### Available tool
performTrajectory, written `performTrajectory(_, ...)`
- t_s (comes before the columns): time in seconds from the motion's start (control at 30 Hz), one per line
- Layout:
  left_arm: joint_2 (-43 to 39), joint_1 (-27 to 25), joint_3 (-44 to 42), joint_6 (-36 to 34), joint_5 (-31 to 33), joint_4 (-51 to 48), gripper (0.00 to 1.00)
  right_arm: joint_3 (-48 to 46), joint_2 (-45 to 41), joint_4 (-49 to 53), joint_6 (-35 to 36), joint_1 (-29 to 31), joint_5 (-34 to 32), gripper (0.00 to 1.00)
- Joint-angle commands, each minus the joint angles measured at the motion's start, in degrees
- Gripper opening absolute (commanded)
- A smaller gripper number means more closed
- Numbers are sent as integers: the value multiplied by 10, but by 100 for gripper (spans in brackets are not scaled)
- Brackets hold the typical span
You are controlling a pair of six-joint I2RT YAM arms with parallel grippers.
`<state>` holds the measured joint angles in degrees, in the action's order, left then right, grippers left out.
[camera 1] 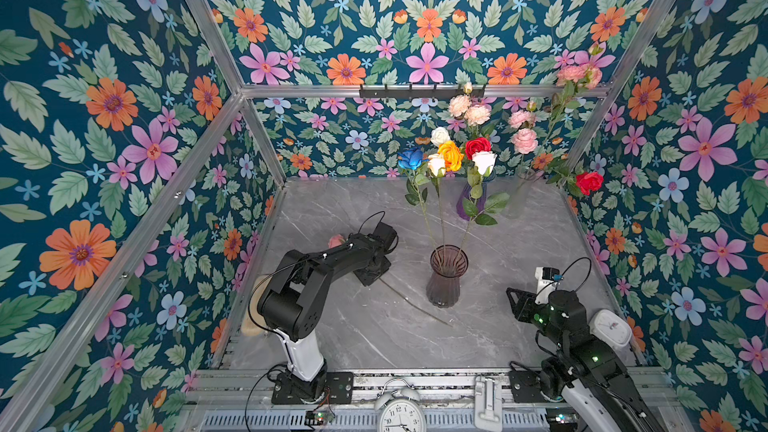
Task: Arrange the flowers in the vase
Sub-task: 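Lower the left gripper onto the pink rose stem and close it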
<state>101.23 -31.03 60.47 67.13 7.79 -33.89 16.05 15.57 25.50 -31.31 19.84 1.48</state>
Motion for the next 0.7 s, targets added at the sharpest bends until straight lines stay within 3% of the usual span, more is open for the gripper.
performTrajectory(0.0,-9,8,-8,-45,50,-50,24,-2,-1,-7,2,1,-4,38)
performTrajectory(0.37,-122,18,-34,-141,16,27,32,1,15,-8,0,1,-12,38)
performTrajectory(0.5,-225,17,-86,-188,-28,108,32,5,34,-13,-1,1,-12,38)
performTrajectory(0.67,-424,17,-215,-262,-128,255,37,7,43,-14,-1,1,-12,38)
